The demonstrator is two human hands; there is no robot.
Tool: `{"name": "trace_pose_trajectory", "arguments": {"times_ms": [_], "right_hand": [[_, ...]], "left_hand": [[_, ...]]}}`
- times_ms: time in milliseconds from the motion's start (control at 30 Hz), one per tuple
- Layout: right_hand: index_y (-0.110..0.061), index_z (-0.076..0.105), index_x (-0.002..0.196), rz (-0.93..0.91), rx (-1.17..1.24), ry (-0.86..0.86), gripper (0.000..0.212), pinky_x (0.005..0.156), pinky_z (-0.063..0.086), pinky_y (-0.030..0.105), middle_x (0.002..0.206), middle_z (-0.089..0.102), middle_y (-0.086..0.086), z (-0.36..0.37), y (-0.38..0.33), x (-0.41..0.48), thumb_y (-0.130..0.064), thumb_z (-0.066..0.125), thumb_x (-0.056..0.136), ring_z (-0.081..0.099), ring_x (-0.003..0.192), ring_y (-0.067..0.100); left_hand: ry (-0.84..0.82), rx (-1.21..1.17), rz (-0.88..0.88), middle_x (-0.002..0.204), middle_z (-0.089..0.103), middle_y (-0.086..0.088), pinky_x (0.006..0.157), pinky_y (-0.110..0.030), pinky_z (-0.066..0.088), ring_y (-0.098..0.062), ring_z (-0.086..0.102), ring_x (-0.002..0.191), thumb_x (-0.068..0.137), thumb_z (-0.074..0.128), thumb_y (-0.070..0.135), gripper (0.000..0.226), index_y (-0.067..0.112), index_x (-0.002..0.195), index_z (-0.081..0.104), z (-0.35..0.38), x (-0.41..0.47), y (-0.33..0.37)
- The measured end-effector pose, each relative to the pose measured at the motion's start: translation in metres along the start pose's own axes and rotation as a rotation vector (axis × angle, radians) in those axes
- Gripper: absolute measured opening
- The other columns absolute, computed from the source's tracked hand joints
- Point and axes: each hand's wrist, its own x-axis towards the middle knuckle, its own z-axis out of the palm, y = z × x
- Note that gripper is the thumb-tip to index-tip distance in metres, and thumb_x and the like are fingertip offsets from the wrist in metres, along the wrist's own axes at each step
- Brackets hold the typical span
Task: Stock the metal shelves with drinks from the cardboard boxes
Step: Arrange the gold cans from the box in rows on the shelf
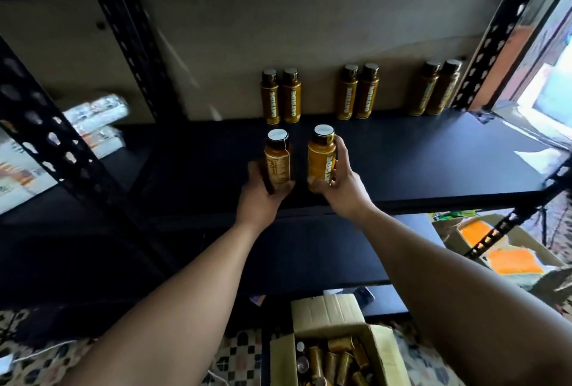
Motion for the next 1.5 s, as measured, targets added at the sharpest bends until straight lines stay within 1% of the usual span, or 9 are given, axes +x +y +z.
{"name": "trace_pose_trajectory", "arguments": {"times_ms": [200,333,500,633,800,1000,1167,1300,1500], "right_hand": [[-0.055,-0.001,0.154,-0.057,0.000,-0.058,0.099,0.078,0.044,0.016,0.124,0.055,-0.021,-0.007,0.008,0.004,-0.029,0.073,0.095,0.058,0.097,-0.005],[-0.062,0.001,0.150,-0.098,0.003,-0.051,0.099,0.092,0.055,0.040,0.129,0.059,-0.017,-0.008,0.012,0.004,-0.031,0.075,0.093,0.063,0.108,0.012],[-0.064,-0.002,0.150,-0.116,-0.012,-0.048,0.099,0.096,0.054,0.049,0.136,0.060,-0.012,-0.007,0.011,0.003,-0.036,0.073,0.093,0.063,0.114,0.019],[-0.061,-0.004,0.153,-0.103,-0.025,-0.001,0.099,0.097,0.053,0.045,0.136,0.059,-0.013,-0.001,0.011,0.000,-0.038,0.072,0.094,0.063,0.116,0.020],[-0.063,-0.006,0.151,-0.080,-0.018,0.031,0.099,0.095,0.050,0.036,0.127,0.056,-0.021,0.005,0.009,-0.003,-0.036,0.070,0.095,0.062,0.114,0.016],[-0.064,-0.014,0.150,-0.071,-0.019,-0.003,0.100,0.096,0.049,0.035,0.129,0.054,-0.020,0.005,0.007,-0.004,-0.035,0.067,0.098,0.061,0.115,0.015],[-0.060,-0.015,0.153,-0.075,-0.055,0.018,0.114,0.105,0.042,0.037,0.151,0.042,-0.006,0.006,0.006,-0.006,-0.042,0.078,0.089,0.045,0.129,0.010],[-0.065,-0.015,0.149,-0.136,-0.113,0.084,0.114,0.107,0.047,0.045,0.151,0.047,-0.004,0.013,0.004,-0.005,-0.036,0.078,0.089,0.052,0.131,0.017],[-0.061,-0.011,0.154,-0.168,-0.113,0.008,0.111,0.104,0.052,0.047,0.150,0.054,-0.011,0.024,0.002,0.007,-0.030,0.075,0.092,0.059,0.128,0.018]], "left_hand": [[0.018,0.021,-0.048,0.119,0.061,0.014,0.087,-0.026,0.046,-0.009,0.060,0.111,0.091,0.072,0.041,0.054,0.027,0.133,0.040,-0.001,-0.011,0.005],[0.063,0.076,-0.034,0.132,0.061,0.009,0.095,-0.030,0.045,-0.010,0.056,0.120,0.093,0.069,0.041,0.059,0.027,0.142,0.040,0.000,-0.020,0.013],[0.077,0.075,-0.056,0.147,0.052,0.006,0.097,-0.026,0.038,-0.016,0.049,0.133,0.089,0.074,0.042,0.085,0.034,0.155,0.022,0.002,-0.023,0.016],[0.150,0.097,0.043,0.161,0.031,0.003,0.105,-0.030,0.033,-0.005,0.032,0.138,0.077,0.086,0.042,0.116,0.044,0.158,0.003,0.005,-0.018,0.022],[0.138,0.145,0.174,0.157,0.038,0.001,0.106,-0.039,0.044,-0.021,0.047,0.137,0.089,0.076,0.032,0.107,0.050,0.156,-0.006,0.006,-0.013,0.014],[0.032,0.093,0.178,0.158,0.038,0.004,0.112,-0.046,0.043,-0.016,0.045,0.139,0.092,0.071,0.024,0.105,0.050,0.156,-0.008,-0.007,-0.006,0.000],[0.140,0.147,0.218,0.154,0.032,-0.008,0.105,-0.039,0.041,-0.016,0.037,0.139,0.083,0.082,0.036,0.121,0.054,0.151,-0.016,-0.004,-0.007,0.003],[0.172,0.185,0.254,0.148,0.040,-0.007,0.106,-0.042,0.046,-0.019,0.044,0.134,0.086,0.079,0.027,0.117,0.056,0.151,-0.015,0.001,-0.006,-0.002],[0.112,0.116,0.232,0.161,0.028,0.005,0.111,-0.034,0.039,-0.010,0.033,0.144,0.087,0.077,0.028,0.108,0.047,0.156,-0.004,-0.006,0.000,-0.008]]}}
